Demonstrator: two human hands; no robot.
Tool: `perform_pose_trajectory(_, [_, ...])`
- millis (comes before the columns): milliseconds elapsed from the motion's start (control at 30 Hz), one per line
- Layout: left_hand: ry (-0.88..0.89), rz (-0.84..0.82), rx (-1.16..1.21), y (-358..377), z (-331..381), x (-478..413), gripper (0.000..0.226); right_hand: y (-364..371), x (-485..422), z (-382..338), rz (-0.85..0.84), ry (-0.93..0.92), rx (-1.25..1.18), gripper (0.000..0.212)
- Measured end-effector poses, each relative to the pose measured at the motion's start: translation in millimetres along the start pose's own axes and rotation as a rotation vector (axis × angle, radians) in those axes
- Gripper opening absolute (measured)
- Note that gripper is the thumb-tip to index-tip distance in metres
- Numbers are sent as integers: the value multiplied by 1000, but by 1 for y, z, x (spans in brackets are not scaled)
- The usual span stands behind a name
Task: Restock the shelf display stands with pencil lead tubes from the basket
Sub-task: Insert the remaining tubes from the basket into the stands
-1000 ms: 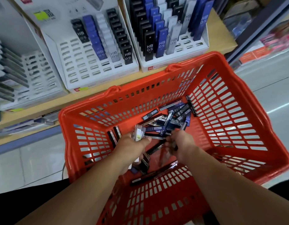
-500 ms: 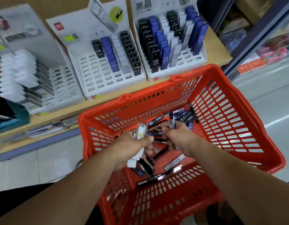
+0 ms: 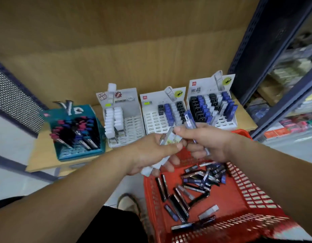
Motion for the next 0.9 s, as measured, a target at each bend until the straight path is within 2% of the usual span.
perform_pose_trajectory(67, [32, 116, 38, -28, 13, 12, 31, 1, -1, -13, 58, -38, 33, 52])
perform_pose_trajectory(167, [71, 313, 44, -77, 21, 22, 26, 17, -8, -26, 82, -68, 92, 15])
perform_pose_trajectory(233, [82, 398, 23, -105, 22, 23, 26, 34, -23, -37, 74, -81, 136, 6])
perform_pose_trajectory(400, [91, 572, 7, -181, 18, 30, 14, 75, -78, -62, 37, -124, 323, 13])
perform_pose_trajectory(500, [107, 693, 15, -222, 8, 36, 16, 94, -106, -58, 4, -127, 367, 13])
perform_pose_trajectory(700, [151, 722, 57, -245, -23, 21, 20, 103, -150, -45, 9, -112, 459, 15])
perform_pose_trajectory(733, [173, 735, 28, -245, -23, 20, 19, 99, -153, -46, 45, -125, 460, 14])
perform_pose_trajectory(833, [216, 766, -231, -245, -18, 14, 13, 88, -162, -43, 126, -133, 406, 30])
perform_pose_trajectory(900, [226, 744, -389, -241, -16, 7, 10, 81, -162, -40, 199, -134, 423, 30])
Point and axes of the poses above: each hand's wrist, its own x-axis away from the middle knuckle, its own y-axis out of the palm, z = x × y, the point moved 10 cm from there along -x, towards the middle knuckle, and after that the axes turned 1 degree about y, right-handed, at the moved point
